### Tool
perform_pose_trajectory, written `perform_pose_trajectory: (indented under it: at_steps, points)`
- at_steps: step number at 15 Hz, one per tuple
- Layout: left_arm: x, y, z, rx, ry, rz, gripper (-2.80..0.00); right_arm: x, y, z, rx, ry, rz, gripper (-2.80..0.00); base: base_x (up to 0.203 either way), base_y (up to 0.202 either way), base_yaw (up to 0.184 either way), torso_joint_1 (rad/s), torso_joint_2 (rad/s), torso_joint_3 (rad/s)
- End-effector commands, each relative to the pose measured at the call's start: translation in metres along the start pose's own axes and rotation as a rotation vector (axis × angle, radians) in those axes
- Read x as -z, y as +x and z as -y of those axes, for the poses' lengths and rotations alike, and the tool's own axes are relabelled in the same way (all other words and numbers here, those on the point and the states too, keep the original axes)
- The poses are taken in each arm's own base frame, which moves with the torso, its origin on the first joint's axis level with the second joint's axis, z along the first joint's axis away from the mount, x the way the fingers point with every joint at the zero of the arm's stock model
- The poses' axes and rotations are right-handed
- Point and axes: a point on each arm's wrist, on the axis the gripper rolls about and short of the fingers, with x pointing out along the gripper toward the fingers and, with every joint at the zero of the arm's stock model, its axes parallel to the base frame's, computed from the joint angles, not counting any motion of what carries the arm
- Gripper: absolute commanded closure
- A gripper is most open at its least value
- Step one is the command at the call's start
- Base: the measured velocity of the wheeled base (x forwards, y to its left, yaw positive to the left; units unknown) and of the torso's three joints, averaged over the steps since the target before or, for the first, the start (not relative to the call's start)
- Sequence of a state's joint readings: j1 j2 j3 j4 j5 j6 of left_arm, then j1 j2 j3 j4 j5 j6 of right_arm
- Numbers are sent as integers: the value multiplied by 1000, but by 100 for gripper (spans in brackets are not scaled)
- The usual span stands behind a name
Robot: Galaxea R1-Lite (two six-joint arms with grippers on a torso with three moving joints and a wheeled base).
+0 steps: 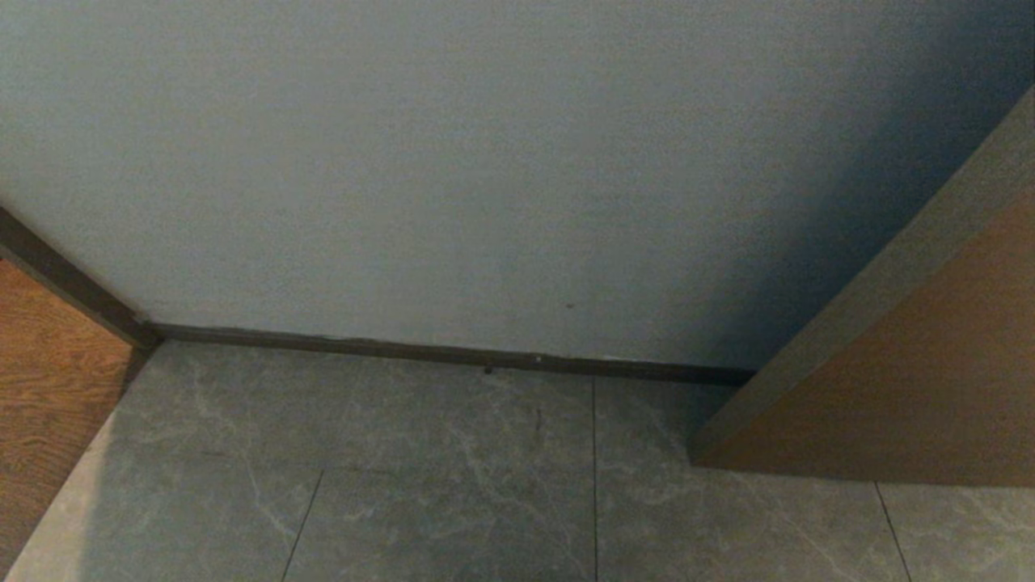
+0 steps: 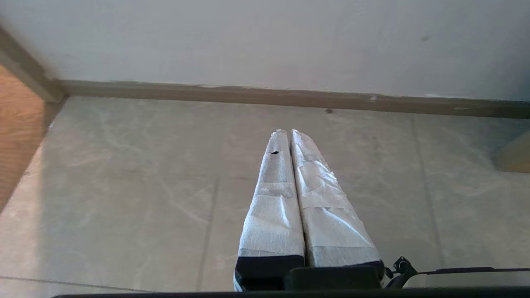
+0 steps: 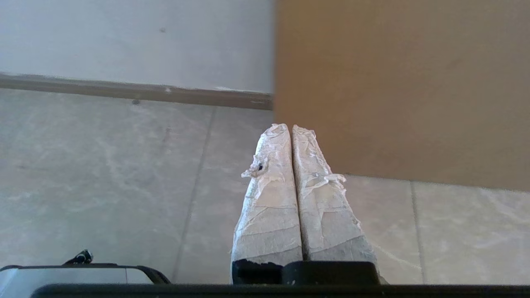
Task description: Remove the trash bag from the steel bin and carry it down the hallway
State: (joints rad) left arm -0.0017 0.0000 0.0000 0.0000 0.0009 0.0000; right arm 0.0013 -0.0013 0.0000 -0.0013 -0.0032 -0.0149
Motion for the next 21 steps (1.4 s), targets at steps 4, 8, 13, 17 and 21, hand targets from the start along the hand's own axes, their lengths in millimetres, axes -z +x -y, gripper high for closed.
perform_pose_trajectory:
  at_steps: [4,8,13,17,21]
  points:
    - [0,0,0,-1,0,-1,0,0,0,0,0,0,-1,0,0,194,1,4,2,2]
    - [0,0,0,-1,0,0,0,0,0,0,0,0,-1,0,0,193,2,2,1,1]
    - [0,0,0,-1,2,0,0,0,0,0,0,0,-1,0,0,192,0,4,3,3]
    - [0,0,0,-1,6,0,0,0,0,0,0,0,-1,0,0,195,2,2,4,1]
    - [0,0,0,-1,2,0,0,0,0,0,0,0,-1,0,0,194,0,-1,2,1]
